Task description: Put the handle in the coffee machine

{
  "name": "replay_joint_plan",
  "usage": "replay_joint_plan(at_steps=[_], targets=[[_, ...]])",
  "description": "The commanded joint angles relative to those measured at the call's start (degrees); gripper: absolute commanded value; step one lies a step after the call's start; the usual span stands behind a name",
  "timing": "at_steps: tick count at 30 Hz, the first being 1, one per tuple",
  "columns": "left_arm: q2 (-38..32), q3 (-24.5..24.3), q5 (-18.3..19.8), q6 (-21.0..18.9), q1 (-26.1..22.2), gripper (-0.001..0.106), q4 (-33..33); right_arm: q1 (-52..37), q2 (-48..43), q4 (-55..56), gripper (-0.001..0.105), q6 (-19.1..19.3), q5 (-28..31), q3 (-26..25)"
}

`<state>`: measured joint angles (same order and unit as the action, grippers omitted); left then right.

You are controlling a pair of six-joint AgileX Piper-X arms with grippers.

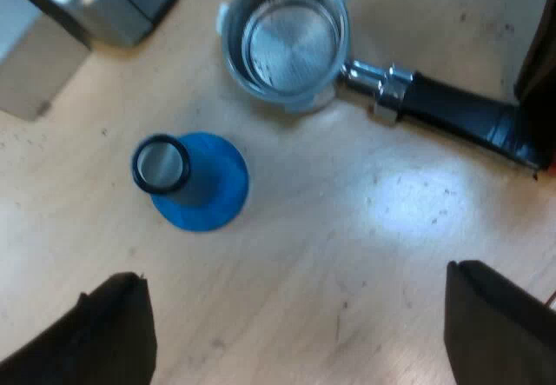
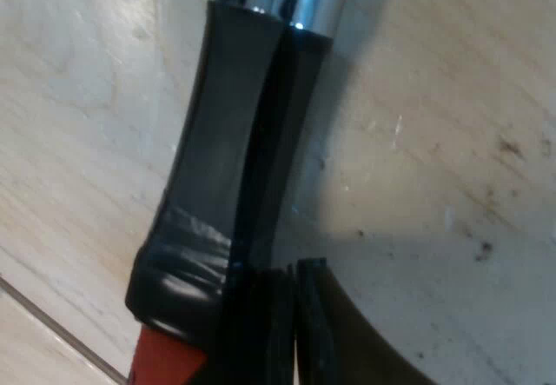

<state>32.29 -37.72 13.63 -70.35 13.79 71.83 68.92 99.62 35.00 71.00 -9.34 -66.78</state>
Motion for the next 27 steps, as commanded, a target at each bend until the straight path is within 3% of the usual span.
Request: replay_joint_plan(at_steps=[1,7,19,27], targets=[[0.0,-1.1,2.3,-0.1,0.0,0.070,-0.1,0.1,0.8,-1.4,0.000,-0.9,-2.4,-0.4],[0.0,-1.0,3.1,1.4,-1.4,0.070,-0.4,2.3,3.8,-3.4,0.000,-3.0,-4.7,-1.5],[-0.3,-1.0,2.3,1.4,-4.9,0.070,3.2,4.0,8.8,-6.3,0.000,-4.3,-4.5,-9.4],[-1.4,-4.7,-1.5,3.0,-5.3,0.070,6.5,3.8,10.8,-13.7,0.000,-2.4,-0.5,-10.9]])
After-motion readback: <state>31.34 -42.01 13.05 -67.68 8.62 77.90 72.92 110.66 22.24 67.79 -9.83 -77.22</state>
